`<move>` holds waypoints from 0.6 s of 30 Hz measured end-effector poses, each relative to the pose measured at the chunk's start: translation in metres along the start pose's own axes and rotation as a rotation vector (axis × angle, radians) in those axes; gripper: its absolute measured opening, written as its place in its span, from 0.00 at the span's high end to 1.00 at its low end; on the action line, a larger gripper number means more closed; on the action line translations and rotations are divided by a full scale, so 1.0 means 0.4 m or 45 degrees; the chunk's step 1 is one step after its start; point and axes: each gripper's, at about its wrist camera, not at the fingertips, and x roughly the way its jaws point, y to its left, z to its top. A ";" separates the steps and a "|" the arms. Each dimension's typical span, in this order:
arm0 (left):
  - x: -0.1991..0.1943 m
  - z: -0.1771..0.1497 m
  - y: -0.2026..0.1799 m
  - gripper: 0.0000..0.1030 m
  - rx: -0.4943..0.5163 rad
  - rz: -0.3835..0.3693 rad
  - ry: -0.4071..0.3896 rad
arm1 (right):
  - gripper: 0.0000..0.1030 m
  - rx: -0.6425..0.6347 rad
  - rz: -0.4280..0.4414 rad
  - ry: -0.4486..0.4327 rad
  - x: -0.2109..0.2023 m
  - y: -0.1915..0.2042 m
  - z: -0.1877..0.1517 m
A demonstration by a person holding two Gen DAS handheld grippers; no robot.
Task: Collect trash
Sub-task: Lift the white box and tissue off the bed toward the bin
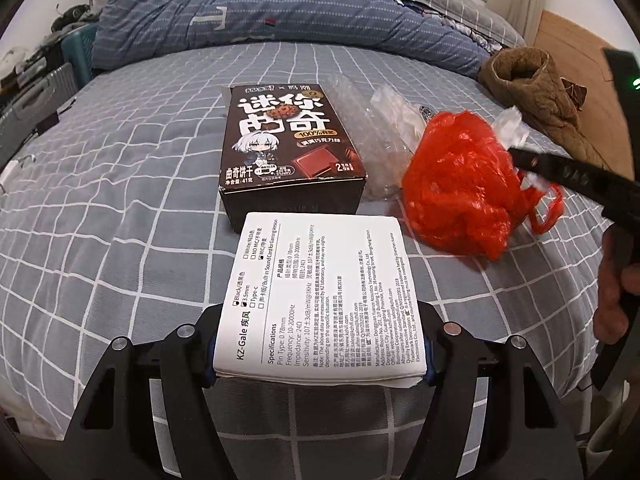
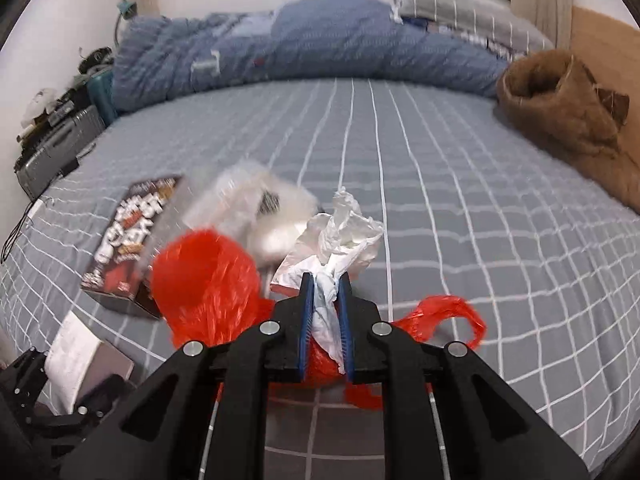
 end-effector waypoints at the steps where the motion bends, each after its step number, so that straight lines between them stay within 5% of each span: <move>1: 0.002 0.000 0.000 0.34 -0.001 0.000 0.000 | 0.87 0.006 0.000 0.013 0.007 -0.003 -0.001; 4: 0.005 0.000 0.001 0.34 -0.003 0.001 0.004 | 0.83 0.019 -0.011 0.036 0.018 -0.007 -0.003; 11: 0.008 -0.002 0.011 0.34 -0.011 0.008 0.006 | 0.51 0.040 -0.053 0.060 0.028 -0.014 0.003; 18: 0.009 -0.007 0.010 0.34 -0.001 0.007 0.014 | 0.47 0.158 -0.072 0.100 0.057 -0.060 0.021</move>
